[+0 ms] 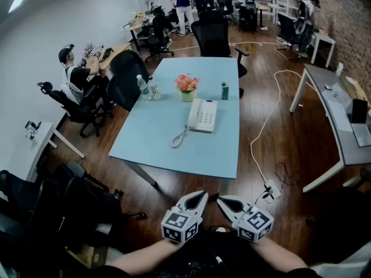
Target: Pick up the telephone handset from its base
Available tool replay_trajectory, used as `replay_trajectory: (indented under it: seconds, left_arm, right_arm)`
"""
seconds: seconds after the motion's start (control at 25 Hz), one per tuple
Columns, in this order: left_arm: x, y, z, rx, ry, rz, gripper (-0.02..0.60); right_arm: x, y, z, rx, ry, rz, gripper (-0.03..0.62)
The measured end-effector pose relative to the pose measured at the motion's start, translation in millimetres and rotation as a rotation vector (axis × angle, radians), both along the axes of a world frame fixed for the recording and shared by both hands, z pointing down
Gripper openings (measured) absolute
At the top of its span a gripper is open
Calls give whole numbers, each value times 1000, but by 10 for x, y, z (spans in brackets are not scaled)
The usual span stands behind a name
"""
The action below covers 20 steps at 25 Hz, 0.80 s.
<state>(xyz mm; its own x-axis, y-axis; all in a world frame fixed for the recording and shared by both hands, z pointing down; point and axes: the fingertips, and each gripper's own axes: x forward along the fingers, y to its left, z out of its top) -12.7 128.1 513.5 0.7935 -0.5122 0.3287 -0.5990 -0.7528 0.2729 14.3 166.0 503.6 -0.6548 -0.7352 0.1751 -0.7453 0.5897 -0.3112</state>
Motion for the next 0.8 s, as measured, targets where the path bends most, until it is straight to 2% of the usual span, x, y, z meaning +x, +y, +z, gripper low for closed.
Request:
replay_trajectory:
  seconds: [0.48,0.8]
  left_arm:
    - [-14,-79,38,-3,-11,-2,0]
    - [153,-93,23,1,-16,45,0]
  right_arm:
    - [5,-73,36,1,-14,5,17]
    - [156,-82,15,8,-20,55,17]
